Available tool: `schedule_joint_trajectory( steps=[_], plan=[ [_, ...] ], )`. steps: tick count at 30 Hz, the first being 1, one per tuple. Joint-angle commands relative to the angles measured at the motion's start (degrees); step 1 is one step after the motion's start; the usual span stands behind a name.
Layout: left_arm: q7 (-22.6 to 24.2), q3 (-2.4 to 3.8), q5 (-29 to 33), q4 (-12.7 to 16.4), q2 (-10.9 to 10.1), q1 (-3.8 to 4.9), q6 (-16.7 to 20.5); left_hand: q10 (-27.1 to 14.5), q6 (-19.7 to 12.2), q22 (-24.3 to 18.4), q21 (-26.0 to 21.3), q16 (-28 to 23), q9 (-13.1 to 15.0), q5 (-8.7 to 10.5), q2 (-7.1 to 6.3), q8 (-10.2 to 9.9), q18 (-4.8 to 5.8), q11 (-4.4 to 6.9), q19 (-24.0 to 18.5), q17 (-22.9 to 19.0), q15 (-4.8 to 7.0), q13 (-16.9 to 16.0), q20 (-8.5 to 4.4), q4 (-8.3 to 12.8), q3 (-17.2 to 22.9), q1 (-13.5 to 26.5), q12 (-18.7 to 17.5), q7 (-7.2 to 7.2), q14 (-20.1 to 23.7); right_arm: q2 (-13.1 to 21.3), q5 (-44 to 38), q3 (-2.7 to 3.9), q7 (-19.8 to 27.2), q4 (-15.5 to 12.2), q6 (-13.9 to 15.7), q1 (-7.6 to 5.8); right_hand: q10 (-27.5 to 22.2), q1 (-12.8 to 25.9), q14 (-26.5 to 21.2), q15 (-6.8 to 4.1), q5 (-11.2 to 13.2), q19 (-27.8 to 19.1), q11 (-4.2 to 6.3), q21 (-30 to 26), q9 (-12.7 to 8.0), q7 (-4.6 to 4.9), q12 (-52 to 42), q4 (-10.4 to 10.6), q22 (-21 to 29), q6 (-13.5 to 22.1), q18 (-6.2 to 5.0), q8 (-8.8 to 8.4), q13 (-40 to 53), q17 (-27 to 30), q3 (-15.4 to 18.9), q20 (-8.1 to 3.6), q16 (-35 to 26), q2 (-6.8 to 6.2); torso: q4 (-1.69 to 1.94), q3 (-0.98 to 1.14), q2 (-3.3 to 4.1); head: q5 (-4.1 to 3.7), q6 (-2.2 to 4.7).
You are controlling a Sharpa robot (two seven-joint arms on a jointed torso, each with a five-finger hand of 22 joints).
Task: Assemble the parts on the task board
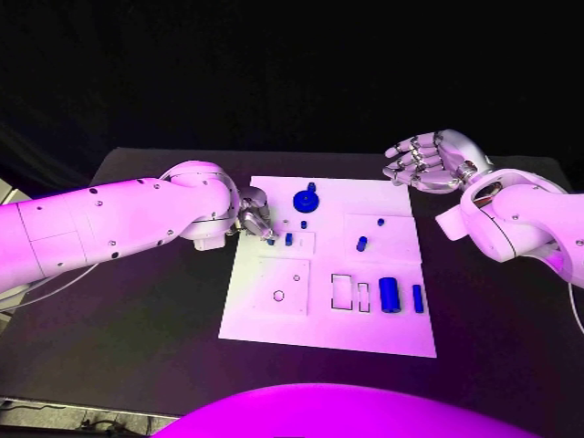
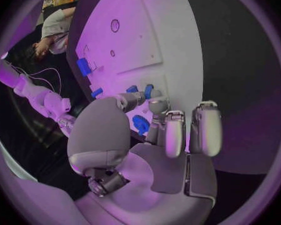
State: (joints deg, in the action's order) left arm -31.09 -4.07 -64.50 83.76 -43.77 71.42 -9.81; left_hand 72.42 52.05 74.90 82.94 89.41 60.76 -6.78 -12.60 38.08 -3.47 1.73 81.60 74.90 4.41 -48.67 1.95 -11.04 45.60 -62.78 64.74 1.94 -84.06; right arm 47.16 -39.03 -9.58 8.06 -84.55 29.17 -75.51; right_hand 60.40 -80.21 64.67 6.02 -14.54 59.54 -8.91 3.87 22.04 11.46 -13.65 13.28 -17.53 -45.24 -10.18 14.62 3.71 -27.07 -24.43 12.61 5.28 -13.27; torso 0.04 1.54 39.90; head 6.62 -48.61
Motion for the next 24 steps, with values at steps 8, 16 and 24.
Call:
schedule_joint_trajectory(
  steps=[8,16,24],
  plan=[
    [-0.72,-0.54,1.26,-0.07,0.23,-0.56,-1.14,0.26,1.55,3.27,0.14,0.17,-0.08,0.60,-0.63,-0.76,0.59,0.18,0.40,14.48,0.45,-0.30,-0.27,-0.35,-5.08,3.56,0.20,-0.07,-5.73,0.03,-0.18,0.01,0.76,-0.13,-0.62,0.02,0.01,0.45,-0.03,0.38,-0.28,-0.52,-0.41,-0.20,-0.10,1.78,0.27,-0.28,0.17,-0.12,-0.31,-0.20,-0.06,0.11,-0.01,0.06,-0.24,-0.17,0.02,-0.02,0.00,-0.06,-0.13],
    [-0.91,-0.56,1.05,-0.19,0.19,-0.56,-0.79,0.17,1.79,3.39,0.08,0.18,0.24,0.56,-0.40,-1.16,0.60,0.06,0.49,14.51,0.38,-0.42,-0.22,-4.64,-13.21,4.32,0.19,0.07,-5.74,0.04,-0.17,0.01,0.79,-0.15,-0.59,0.02,0.01,0.45,-0.03,0.38,-0.28,-0.52,-0.41,-0.20,-0.10,1.78,0.27,-0.28,0.17,-0.12,-0.31,-0.20,-0.06,0.11,-0.01,0.06,-0.24,-0.17,0.04,-0.02,-0.03,-0.07,-0.20],
    [-1.09,-0.56,0.80,-0.47,0.06,-0.56,-0.72,-0.06,1.76,3.30,-0.06,0.06,0.38,0.49,-0.33,-1.50,0.57,-0.02,0.42,14.33,0.33,-0.21,-0.20,-5.69,-18.23,5.77,0.00,0.13,-5.68,0.09,-0.17,0.01,0.78,-0.17,-0.55,0.02,0.01,0.45,-0.03,0.38,-0.28,-0.52,-0.41,-0.20,-0.10,1.78,0.27,-0.28,0.17,-0.12,-0.31,-0.20,-0.06,0.11,-0.01,0.06,-0.24,-0.17,0.01,-0.02,-0.02,-0.08,-0.14]
  ],
)
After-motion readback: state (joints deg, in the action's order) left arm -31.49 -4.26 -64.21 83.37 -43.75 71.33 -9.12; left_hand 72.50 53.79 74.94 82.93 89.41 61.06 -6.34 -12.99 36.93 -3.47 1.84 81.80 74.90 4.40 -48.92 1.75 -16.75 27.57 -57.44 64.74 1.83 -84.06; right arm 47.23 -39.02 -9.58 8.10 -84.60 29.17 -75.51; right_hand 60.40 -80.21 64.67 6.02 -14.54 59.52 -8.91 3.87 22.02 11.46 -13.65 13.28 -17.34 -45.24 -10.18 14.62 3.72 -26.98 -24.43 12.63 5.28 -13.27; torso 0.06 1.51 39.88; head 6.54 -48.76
